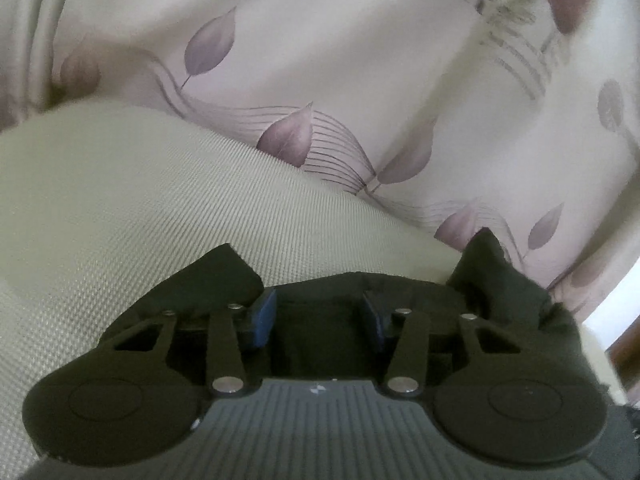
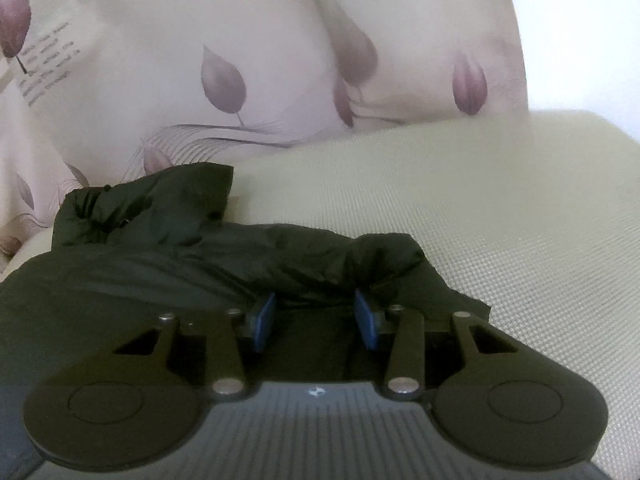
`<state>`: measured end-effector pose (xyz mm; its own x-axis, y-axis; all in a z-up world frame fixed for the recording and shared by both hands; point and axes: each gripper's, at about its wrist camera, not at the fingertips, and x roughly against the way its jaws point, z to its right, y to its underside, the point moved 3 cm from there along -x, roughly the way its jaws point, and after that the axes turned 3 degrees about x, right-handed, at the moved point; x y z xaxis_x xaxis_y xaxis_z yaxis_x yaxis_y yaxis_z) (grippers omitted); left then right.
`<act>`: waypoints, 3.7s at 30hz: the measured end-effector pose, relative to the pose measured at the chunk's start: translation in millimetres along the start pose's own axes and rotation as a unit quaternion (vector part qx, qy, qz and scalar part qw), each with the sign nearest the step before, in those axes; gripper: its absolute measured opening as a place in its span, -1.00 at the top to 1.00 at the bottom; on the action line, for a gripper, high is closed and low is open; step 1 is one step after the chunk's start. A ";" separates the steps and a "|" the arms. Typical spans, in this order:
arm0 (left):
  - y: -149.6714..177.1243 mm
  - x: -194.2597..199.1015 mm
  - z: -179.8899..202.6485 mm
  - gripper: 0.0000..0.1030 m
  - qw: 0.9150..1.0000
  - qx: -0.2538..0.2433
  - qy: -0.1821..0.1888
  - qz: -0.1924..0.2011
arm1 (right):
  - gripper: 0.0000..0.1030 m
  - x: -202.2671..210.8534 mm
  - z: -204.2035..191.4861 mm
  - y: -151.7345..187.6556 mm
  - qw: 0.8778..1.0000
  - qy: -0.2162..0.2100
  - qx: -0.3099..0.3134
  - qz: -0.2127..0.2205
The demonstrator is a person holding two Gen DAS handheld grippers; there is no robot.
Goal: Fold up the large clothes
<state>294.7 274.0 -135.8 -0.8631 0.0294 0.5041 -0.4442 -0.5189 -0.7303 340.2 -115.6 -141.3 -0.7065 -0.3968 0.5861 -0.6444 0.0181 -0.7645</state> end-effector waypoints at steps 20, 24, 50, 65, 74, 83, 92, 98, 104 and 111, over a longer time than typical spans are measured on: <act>0.5 1.0 5.0 0.10 1.000 -0.007 -0.005 0.007 | 0.13 38.2 -187.8 -45.2 0.988 -0.101 0.111 0.037; 0.5 1.9 4.3 0.10 1.000 -0.003 -0.001 0.008 | 0.18 -12.9 -262.2 -27.5 0.978 -0.110 0.174 -0.010; -0.4 4.8 4.9 0.08 1.000 0.005 0.012 0.010 | 1.00 -17.9 36.7 -3.3 0.958 -0.160 -0.238 -0.013; -0.4 3.2 5.5 0.08 1.000 0.000 0.005 0.008 | 1.00 8.7 29.7 3.3 0.998 0.000 -0.067 0.001; -11.8 18.3 1.4 -0.31 0.997 0.028 0.068 -0.020 | 1.00 0.9 73.6 -4.6 0.993 -0.024 -0.110 -0.025; -57.0 98.9 -51.4 -0.99 0.995 -0.018 0.085 -0.057 | -0.62 110.1 94.4 -4.0 0.989 -0.104 -0.062 0.090; -24.3 59.1 -81.0 -0.87 0.956 -0.024 0.209 -0.207 | -0.62 133.4 94.8 36.9 0.994 -0.083 0.046 0.062; -17.6 18.4 -63.2 0.13 0.935 -0.018 0.263 -0.239 | -0.62 145.3 92.1 38.9 0.994 -0.049 0.062 0.078; -10.9 25.0 -53.2 0.53 0.930 -0.042 0.285 -0.227 | -0.62 143.9 108.5 33.6 0.995 -0.019 0.045 0.086; 3.6 80.8 -74.5 0.63 0.932 -0.012 0.312 -0.187 | -0.62 163.7 136.7 26.5 0.994 0.030 0.047 0.093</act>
<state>205.4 338.1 -132.0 -0.6150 0.6986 0.3657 -0.7412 -0.3539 -0.5705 247.5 -305.6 -102.3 -0.8282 -0.3398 0.4457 -0.4737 -0.0005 -0.8807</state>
